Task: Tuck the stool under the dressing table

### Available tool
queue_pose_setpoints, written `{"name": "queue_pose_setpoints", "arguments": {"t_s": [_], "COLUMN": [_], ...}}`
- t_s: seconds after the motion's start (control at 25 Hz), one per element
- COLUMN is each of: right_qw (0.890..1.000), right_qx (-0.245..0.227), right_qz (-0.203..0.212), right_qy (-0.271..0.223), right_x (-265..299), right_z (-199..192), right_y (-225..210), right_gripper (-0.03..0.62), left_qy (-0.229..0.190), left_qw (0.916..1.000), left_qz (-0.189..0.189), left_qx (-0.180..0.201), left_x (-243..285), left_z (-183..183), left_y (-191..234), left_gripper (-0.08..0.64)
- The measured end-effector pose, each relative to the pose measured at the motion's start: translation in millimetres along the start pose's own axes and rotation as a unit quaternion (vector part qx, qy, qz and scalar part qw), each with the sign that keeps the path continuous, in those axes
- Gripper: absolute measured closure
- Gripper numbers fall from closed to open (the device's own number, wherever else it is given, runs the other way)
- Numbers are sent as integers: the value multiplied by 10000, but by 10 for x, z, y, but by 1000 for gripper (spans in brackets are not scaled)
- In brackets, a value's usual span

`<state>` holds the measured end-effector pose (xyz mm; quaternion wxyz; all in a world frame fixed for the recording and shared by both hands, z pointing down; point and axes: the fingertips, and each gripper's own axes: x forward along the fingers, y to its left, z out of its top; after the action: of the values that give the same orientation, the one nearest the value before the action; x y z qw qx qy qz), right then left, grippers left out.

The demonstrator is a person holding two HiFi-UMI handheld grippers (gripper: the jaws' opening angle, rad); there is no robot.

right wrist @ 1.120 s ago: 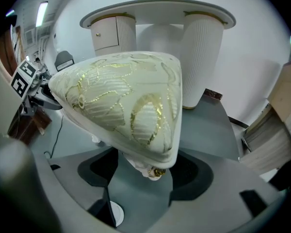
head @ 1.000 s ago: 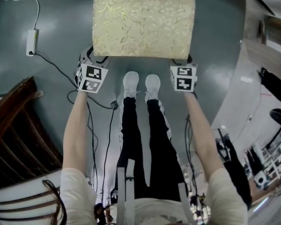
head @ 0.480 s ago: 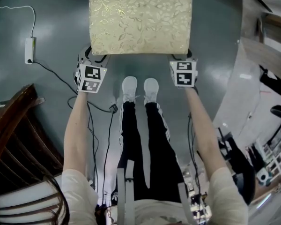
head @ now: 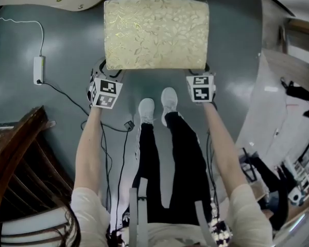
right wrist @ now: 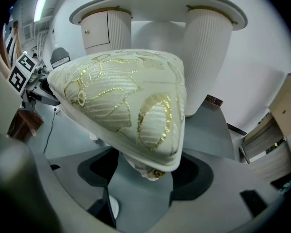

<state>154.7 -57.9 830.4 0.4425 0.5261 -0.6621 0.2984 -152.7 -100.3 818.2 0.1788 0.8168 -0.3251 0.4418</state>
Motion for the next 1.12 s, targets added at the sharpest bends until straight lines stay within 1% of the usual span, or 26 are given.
{"name": "queue_pose_setpoints", "arguments": {"t_s": [0.12,0.2,0.36,0.44,0.6,0.84,1.0,1.12], "right_qw": [10000,9999,9987,9983,9992,9989,9987,9982], "right_qx": [53,49,-375,-415,-297,-411,-472,-585], "right_qz": [-23,78,273,310,235,219,168,80], "right_qy": [29,78,197,252,158,15,-11,49], "right_x": [-5,-7,25,3,-4,37,47,66], "right_z": [67,38,64,42,55,91,107,107], "right_y": [-1,38,3,38,61,21,-3,-31], "right_gripper": [267,267,267,267,267,267,267,267], "left_qy": [2,32,76,124,98,39,-12,46], "left_qw": [10000,9999,9996,9996,9996,9997,9996,9994], "left_qz": [-33,-79,-108,-61,-4,83,199,277], "left_qx": [14,99,260,245,270,223,186,178], "left_x": [-16,-41,-14,-30,-33,-16,-23,-5], "left_z": [43,26,46,24,50,43,28,16], "left_y": [60,68,61,56,105,80,48,23], "left_gripper": [255,256,261,264,264,264,264,264]}}
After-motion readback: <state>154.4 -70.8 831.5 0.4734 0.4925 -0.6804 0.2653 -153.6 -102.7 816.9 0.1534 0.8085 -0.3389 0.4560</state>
